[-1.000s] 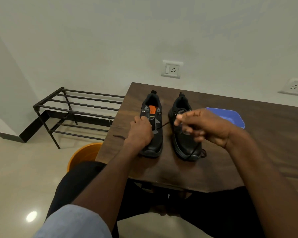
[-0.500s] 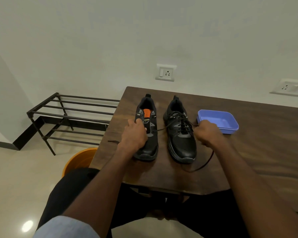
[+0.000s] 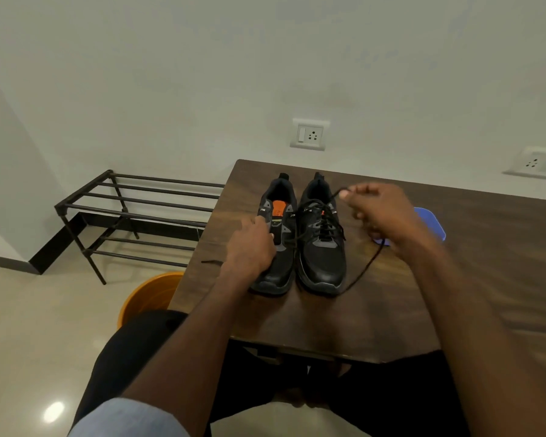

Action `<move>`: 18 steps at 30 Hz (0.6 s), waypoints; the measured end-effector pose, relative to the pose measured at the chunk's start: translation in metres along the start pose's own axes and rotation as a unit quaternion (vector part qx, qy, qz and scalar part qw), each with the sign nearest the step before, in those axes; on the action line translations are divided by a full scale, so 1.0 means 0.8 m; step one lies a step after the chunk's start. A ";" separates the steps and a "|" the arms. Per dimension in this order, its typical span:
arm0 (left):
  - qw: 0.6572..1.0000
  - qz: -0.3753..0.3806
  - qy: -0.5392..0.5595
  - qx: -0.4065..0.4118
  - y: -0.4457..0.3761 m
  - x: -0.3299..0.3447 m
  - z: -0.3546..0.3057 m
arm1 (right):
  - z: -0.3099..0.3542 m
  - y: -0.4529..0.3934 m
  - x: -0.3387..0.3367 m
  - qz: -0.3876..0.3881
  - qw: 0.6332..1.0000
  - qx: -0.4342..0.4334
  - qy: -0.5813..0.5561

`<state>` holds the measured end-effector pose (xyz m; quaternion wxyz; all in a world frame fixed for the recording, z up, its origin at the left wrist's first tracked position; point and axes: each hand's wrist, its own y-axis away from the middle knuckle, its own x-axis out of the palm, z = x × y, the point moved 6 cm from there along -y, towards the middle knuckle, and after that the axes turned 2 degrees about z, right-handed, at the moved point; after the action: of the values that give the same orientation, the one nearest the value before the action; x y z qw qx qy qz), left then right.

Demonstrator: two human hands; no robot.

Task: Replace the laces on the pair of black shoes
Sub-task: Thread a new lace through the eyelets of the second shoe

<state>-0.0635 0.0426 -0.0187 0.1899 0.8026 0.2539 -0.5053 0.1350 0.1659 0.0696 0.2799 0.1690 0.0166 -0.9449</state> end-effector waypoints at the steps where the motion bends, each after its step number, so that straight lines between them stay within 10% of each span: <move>1: 1.000 -0.001 -0.001 0.001 0.000 0.000 -0.001 | 0.023 0.010 0.003 0.068 0.988 -0.027 -0.139; 5: 1.000 0.003 -0.008 0.004 -0.001 0.001 -0.003 | 0.068 0.043 -0.009 0.231 0.902 -0.101 -0.350; 9: 1.000 -0.005 -0.013 0.005 0.000 -0.002 -0.003 | 0.064 0.043 -0.035 0.181 0.925 -0.106 -0.316; 13: 1.000 -0.009 -0.024 0.006 0.000 -0.003 -0.004 | 0.085 0.042 -0.068 -0.058 0.979 -0.194 -0.001; 18: 0.998 -0.020 0.050 -0.014 0.000 -0.009 0.004 | 0.013 0.018 0.005 0.003 0.847 -0.031 0.530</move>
<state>-0.0687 0.0393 -0.0136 0.1778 0.8188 0.2864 -0.4646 0.1362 0.1505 0.0787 0.2359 0.6358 0.1912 -0.7096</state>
